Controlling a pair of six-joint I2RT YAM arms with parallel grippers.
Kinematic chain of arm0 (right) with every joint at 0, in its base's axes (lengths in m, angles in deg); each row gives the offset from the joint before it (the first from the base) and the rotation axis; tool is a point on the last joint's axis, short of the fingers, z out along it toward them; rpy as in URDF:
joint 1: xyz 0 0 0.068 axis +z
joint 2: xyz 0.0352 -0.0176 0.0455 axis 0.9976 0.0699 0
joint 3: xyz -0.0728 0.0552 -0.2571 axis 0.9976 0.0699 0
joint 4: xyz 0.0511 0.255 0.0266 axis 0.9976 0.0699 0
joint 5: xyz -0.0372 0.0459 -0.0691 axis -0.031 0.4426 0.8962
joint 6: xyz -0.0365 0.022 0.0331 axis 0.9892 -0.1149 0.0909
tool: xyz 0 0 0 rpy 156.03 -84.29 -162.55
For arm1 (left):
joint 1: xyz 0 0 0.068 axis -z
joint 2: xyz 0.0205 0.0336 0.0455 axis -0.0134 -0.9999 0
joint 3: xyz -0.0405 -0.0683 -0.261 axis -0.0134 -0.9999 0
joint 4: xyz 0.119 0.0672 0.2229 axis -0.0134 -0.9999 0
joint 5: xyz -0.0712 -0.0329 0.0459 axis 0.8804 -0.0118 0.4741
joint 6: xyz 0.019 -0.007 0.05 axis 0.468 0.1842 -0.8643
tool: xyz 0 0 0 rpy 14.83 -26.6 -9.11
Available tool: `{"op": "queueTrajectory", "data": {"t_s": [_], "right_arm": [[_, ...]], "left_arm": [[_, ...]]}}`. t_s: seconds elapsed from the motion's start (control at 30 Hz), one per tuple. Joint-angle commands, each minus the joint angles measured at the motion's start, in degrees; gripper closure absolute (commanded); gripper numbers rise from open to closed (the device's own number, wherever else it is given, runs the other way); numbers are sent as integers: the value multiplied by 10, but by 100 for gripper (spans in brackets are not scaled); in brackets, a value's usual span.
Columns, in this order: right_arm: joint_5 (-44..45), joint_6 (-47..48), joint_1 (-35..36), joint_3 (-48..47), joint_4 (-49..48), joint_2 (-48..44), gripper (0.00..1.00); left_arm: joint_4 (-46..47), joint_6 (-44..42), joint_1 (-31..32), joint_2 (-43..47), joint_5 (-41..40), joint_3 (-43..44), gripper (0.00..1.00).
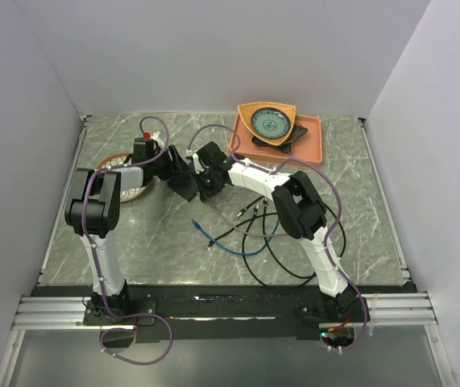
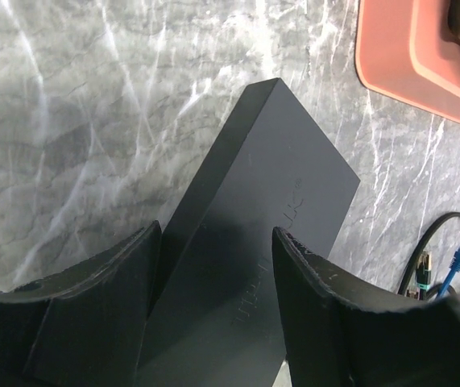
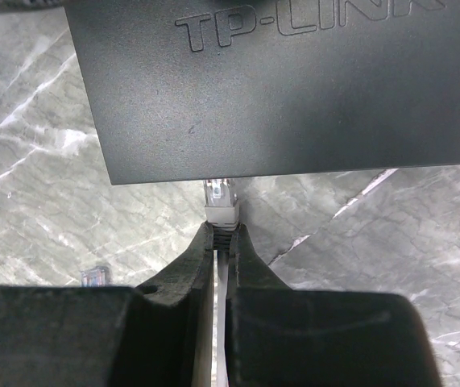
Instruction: Insert the plug into the switch port
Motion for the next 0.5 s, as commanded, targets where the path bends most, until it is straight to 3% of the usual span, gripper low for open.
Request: {"op": "queueTrajectory", "data": {"t_s": [0.0, 0.47], "right_arm": [[1, -10, -8, -57, -120, 10, 100], [-10, -7, -12, -114, -118, 44, 100]], "left_arm": [[-53, 5, 17, -11, 92, 15, 39], [-65, -8, 18, -30, 154, 26, 48]]}}
